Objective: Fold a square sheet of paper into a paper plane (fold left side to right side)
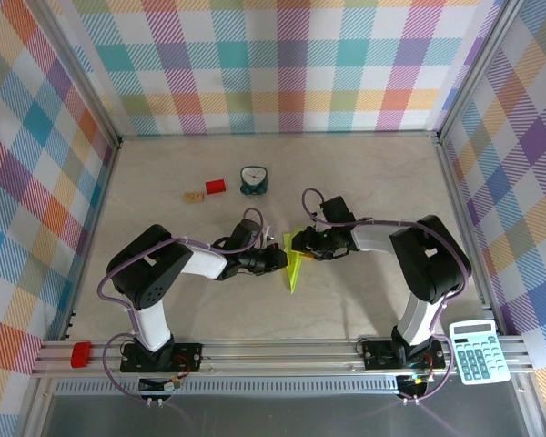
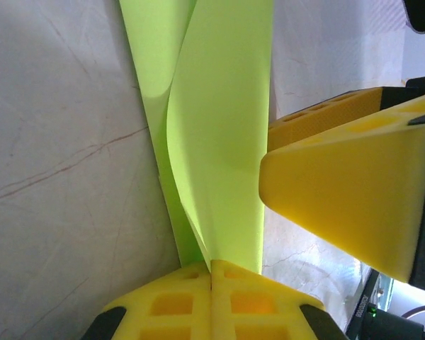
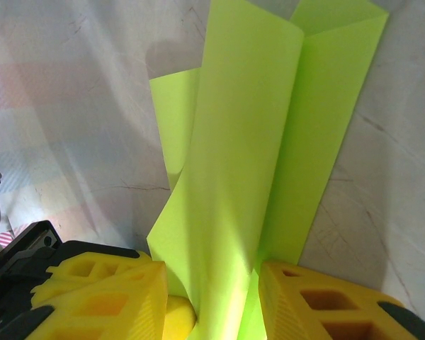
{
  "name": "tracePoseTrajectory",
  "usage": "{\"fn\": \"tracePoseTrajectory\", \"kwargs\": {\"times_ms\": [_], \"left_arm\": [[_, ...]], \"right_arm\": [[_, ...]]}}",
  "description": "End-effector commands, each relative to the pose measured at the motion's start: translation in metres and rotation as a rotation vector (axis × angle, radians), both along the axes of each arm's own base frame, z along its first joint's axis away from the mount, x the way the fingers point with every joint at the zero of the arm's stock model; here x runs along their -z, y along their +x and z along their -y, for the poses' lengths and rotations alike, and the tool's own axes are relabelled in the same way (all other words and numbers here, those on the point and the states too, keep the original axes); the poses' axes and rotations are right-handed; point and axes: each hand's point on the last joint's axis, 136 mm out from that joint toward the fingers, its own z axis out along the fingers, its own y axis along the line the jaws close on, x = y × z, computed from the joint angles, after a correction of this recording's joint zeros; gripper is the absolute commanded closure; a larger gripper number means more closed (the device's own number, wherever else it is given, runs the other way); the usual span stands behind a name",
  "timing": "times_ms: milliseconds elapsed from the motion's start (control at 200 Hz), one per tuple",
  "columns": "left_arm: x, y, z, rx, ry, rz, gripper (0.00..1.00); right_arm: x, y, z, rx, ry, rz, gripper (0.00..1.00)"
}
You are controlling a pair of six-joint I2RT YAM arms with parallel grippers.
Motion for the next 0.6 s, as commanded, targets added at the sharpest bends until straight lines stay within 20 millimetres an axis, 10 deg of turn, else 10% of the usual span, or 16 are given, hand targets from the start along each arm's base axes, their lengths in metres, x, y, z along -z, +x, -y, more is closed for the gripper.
{"fn": "tracePoseTrajectory", "kwargs": {"times_ms": [0,595], "left_arm": [[-0.019,0.011,0.006,0.018,-0.045,0.069,0.97],[0.006,0.007,-0.004,0.007,0.049,0.025,0.98]], "right_arm": [[0.029,-0.015,0.01,-0.005,-0.092,-0.07,0.6],[0.028,-0.016,0.01,-0.008,-0.096,-0.071,0.6]]}}
